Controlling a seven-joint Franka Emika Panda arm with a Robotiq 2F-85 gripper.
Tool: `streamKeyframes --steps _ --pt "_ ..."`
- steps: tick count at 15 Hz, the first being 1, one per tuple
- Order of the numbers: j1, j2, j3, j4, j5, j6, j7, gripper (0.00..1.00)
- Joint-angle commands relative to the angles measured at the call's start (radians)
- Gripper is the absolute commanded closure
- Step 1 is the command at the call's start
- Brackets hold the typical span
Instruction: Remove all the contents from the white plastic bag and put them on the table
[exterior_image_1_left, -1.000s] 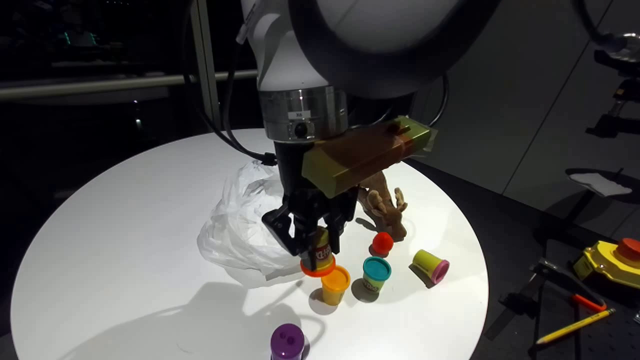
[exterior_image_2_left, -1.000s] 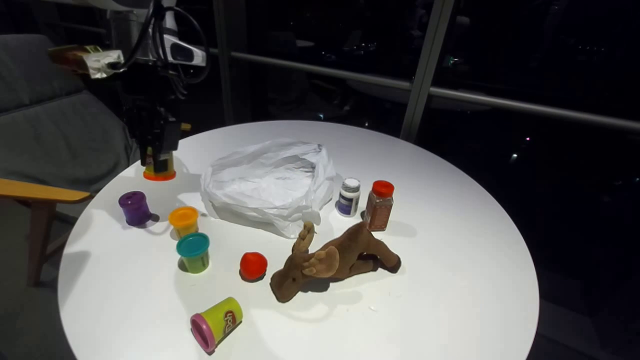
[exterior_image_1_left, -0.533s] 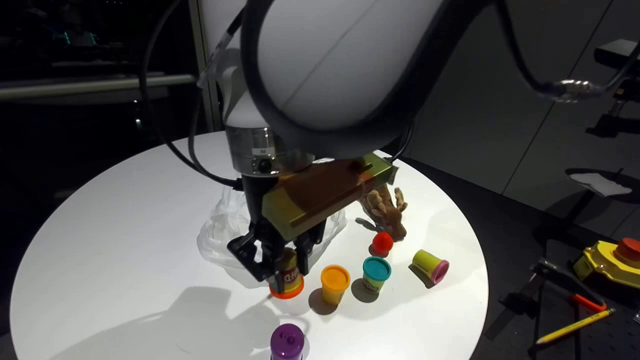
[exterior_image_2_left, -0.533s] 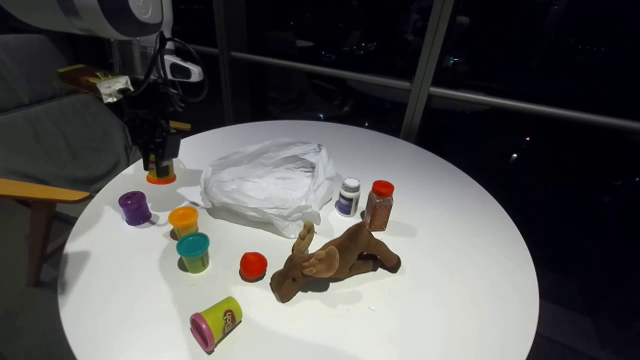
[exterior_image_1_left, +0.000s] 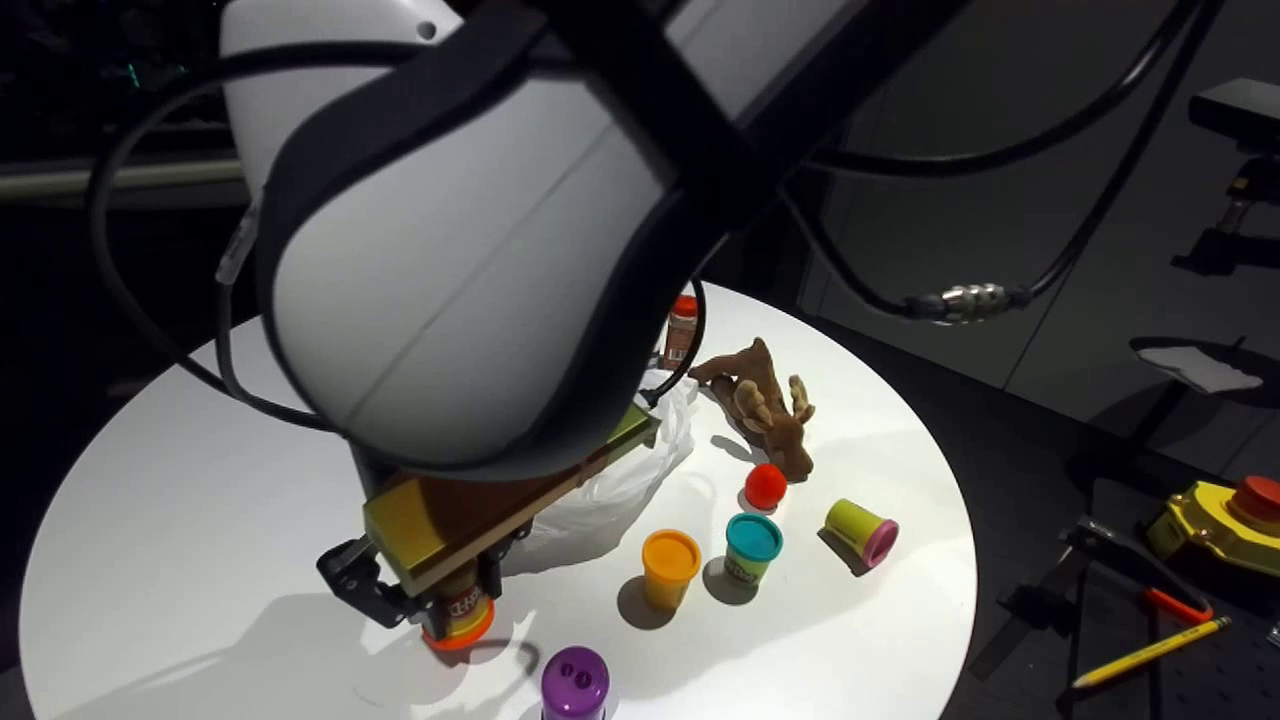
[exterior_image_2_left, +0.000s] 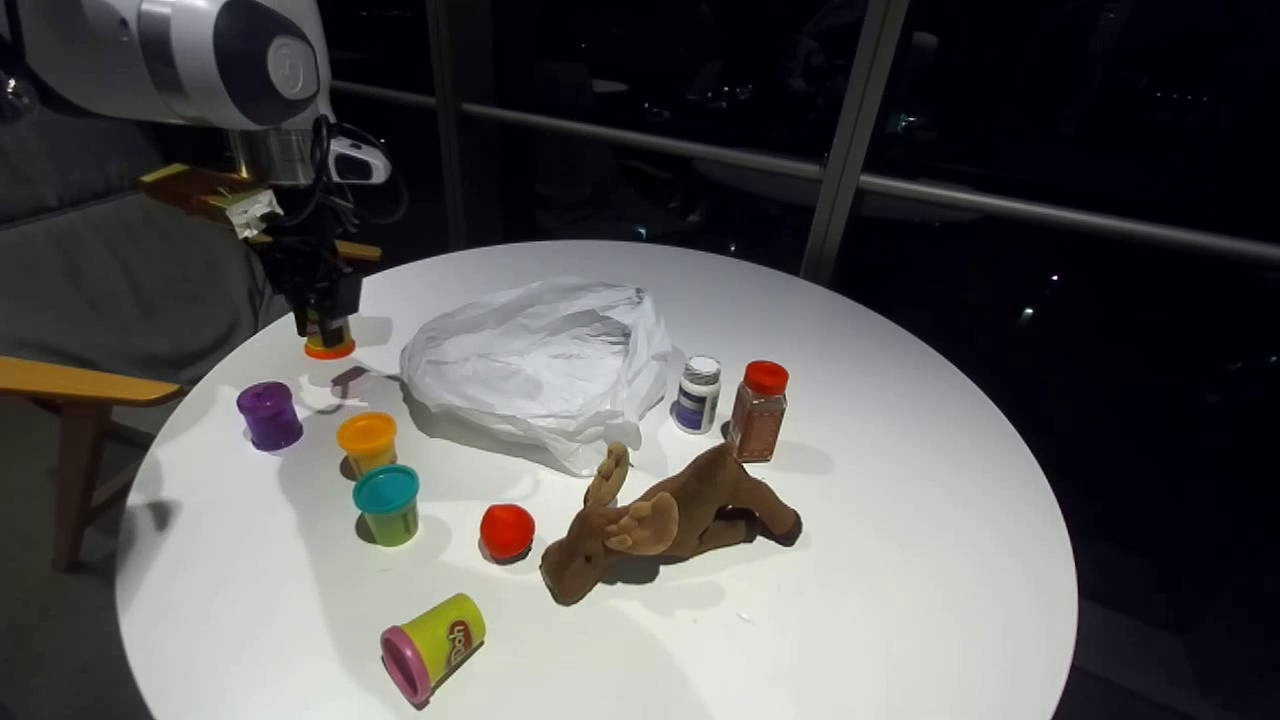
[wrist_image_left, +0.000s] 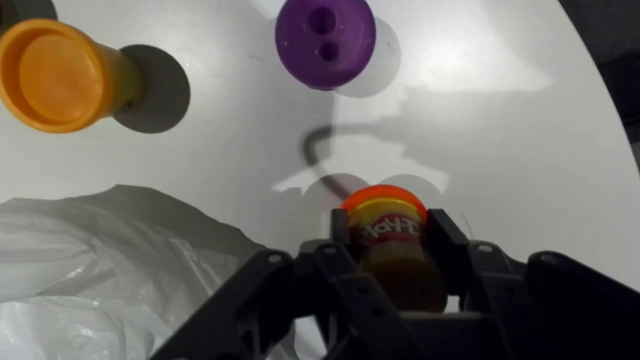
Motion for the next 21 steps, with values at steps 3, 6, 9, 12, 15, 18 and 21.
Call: streamKeyframes --steps 3,6,9,12,15,18,21 --pt "0.053 0.108 -0.042 0.126 -0.018 0.009 0.021 0.52" --pt "0.069 0.135 -0.052 0.153 -0.016 0.013 0.03 0.23" --pt "0.074 0.109 -0.068 0.148 -0.018 -0.006 0.037 0.07" --pt "0.09 0.054 -0.102 0.17 -0.037 -0.133 0.08 0.0" --pt "0.073 -0.026 -0.103 0.178 -0.068 -0.306 0.072 0.0" --pt "0.044 -0.091 -0.093 0.177 -0.08 -0.464 0.068 0.0" --pt "-0.002 -0.166 -0.067 0.119 -0.046 -0.56 0.06 0.0"
